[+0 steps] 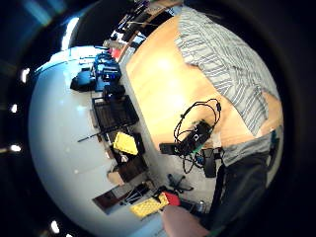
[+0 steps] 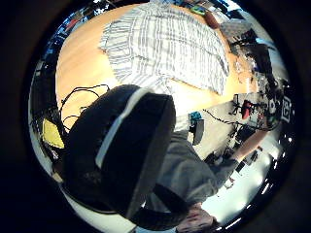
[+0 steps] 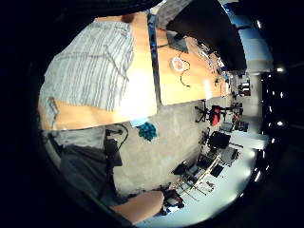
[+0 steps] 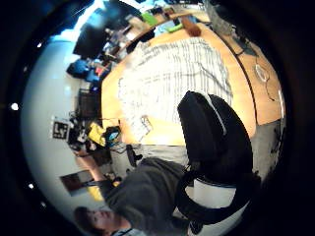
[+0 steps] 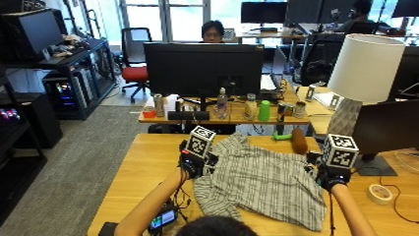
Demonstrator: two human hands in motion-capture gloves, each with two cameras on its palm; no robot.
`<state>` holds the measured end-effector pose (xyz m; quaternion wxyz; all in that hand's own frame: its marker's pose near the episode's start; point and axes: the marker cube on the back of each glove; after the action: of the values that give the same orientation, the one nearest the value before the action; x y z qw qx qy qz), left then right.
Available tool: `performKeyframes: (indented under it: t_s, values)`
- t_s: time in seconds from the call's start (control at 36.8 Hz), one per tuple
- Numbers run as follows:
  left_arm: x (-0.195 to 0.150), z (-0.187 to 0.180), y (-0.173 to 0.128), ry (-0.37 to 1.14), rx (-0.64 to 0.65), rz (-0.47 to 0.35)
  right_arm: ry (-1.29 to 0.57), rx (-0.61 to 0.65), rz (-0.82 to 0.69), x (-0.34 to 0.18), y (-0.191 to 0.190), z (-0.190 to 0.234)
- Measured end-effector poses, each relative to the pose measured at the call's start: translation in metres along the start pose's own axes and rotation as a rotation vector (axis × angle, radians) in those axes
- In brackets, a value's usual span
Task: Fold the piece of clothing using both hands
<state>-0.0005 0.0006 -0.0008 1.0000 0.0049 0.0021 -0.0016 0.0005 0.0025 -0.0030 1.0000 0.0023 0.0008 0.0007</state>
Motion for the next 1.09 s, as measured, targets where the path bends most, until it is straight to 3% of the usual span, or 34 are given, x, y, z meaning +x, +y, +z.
performKeyframes:
  t_s: [0.68, 0.95, 1.09]
  values:
    - [0.014, 0.003, -0.011, 0.030, 0.025, 0.020, 0.012, -0.027, -0.072, -0.022, 0.012, -0.015]
    - [0.015, 0.002, -0.014, 0.072, 0.071, 0.021, 0.033, -0.114, -0.112, -0.021, 0.011, -0.003]
    - [0.022, 0.019, -0.025, 0.148, 0.049, 0.068, 0.060, -0.186, -0.141, -0.020, 0.005, 0.016]
